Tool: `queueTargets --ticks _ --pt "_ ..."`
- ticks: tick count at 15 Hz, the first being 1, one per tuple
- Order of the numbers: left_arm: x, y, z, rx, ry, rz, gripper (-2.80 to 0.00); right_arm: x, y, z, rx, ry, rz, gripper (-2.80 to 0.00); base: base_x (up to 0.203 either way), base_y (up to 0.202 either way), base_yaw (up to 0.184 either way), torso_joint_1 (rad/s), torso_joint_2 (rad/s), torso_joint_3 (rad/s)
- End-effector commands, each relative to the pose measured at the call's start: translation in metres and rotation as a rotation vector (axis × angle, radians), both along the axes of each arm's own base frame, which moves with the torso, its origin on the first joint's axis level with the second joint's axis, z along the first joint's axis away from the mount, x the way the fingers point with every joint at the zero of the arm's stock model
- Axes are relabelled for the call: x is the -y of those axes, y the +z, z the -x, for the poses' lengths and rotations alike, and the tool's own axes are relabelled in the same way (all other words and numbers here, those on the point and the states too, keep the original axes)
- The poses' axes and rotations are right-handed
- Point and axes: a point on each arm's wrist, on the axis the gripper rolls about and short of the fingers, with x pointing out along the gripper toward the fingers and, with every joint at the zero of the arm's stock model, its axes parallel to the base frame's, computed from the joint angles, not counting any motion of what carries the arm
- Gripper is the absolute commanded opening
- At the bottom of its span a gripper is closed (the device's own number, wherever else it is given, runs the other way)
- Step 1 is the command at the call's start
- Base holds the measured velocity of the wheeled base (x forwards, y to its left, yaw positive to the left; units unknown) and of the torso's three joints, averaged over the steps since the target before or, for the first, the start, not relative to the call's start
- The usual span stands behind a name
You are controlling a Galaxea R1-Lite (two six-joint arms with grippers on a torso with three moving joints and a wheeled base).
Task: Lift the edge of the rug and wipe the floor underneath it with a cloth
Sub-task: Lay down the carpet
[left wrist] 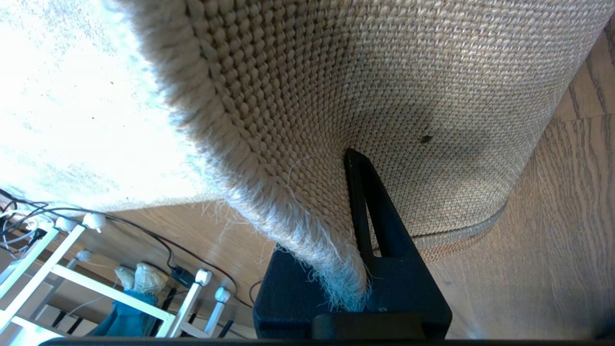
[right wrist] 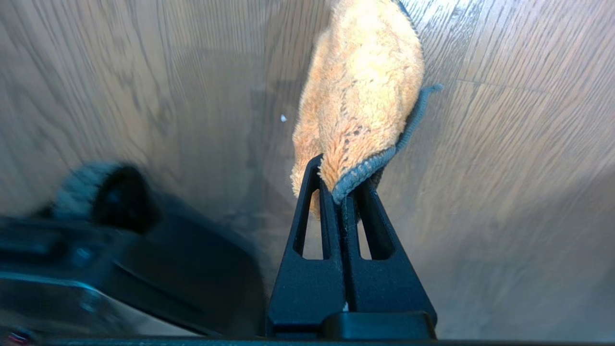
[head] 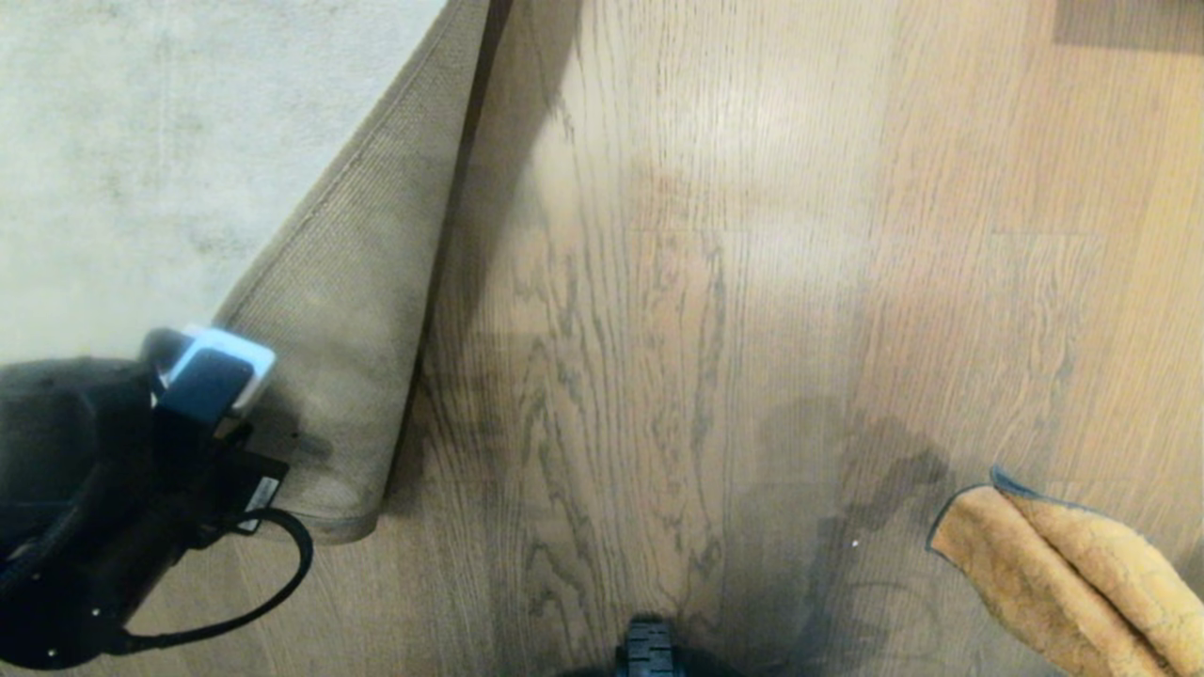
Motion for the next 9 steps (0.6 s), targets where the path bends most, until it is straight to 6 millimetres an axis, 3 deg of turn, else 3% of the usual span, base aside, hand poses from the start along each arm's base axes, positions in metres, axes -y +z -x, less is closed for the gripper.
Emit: queueTargets --ticks 1,9 --pt "-0.0001 0.0003 0.0001 0.003 0.003 -0.002 -2.80 -0.0001 -0.0032 0.0003 0.014 0.006 0.029 -2.80 0.000 0.000 0.000 0.000 0.00 0.000" --pt "-0.0004 -0.0001 0.0002 0.002 0.005 -0.001 -2.80 -0.0001 -0.0031 0.0000 0.020 0.007 0.025 -2.80 0.000 0.000 0.000 0.000 0.00 0.000"
